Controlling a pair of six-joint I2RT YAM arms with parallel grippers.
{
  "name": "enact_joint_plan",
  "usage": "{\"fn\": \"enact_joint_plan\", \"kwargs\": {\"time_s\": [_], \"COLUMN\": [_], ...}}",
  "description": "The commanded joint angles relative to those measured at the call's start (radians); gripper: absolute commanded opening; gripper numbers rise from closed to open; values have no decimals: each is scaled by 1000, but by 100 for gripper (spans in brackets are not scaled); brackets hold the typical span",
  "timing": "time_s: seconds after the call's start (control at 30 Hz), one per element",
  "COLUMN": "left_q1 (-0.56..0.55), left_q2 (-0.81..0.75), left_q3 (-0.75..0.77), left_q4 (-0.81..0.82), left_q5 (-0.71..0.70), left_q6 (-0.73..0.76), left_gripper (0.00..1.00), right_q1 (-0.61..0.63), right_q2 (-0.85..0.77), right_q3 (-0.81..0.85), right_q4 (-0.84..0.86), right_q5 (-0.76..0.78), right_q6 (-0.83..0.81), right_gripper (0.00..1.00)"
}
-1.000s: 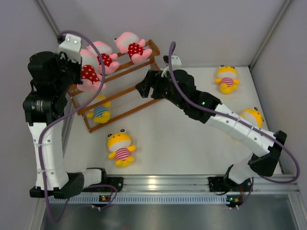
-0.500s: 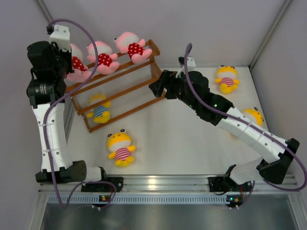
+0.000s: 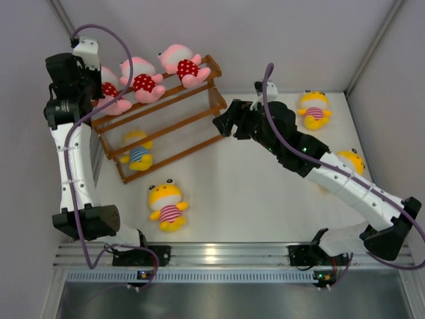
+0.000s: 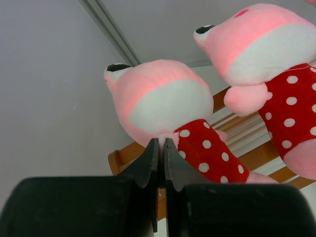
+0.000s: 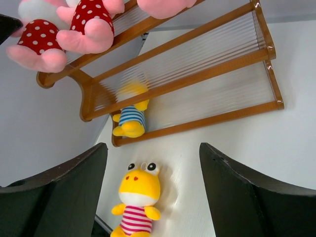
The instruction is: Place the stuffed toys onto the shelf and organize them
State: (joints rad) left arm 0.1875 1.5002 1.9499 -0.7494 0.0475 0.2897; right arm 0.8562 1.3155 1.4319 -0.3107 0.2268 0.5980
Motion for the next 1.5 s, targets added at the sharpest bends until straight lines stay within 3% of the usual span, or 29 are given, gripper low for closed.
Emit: {"fn": "enact_joint_plan", "kwargs": {"time_s": [0.0,0.27,0.4,0.43,0.53,0.87,1.17,1.33,1.43,1.47], "left_q1": [30,61,67,67,67,69,67,67,67,67], "left_q2": [11,14,0,-3,-9,-80,-152,-211,-259,-274], "left_q3": [-20,-106,-128,-128,-121,-114,-138,-164,-169,-170], "left_q4": [91,90,91,91,91,90,90,52,1,-34], "left_q5": [40,34,25,23,22,-4,-18,5,60,93], "left_q6": [-14,-12,-20,-24,-34,-53,-32,-17,-6,-1], "left_gripper": [2,6,28,38,50,66,71,73,73,73], "right_q1": [-9,-9,-9,-9,-9,-9,-17,-153,-340,-453], "right_q2": [-50,-67,-78,-79,-81,-82,-65,-61,-104,-111], "right_q3": [-2,-8,-10,-10,-10,-8,25,39,-43,-80], "right_q4": [42,35,30,28,30,25,-30,-189,-168,-159], "right_q5": [16,23,32,34,32,25,31,-18,-105,-133], "right_q6": [3,6,3,3,3,9,-26,-37,-17,-14], "right_gripper": [75,76,75,75,76,76,77,82,82,82]}}
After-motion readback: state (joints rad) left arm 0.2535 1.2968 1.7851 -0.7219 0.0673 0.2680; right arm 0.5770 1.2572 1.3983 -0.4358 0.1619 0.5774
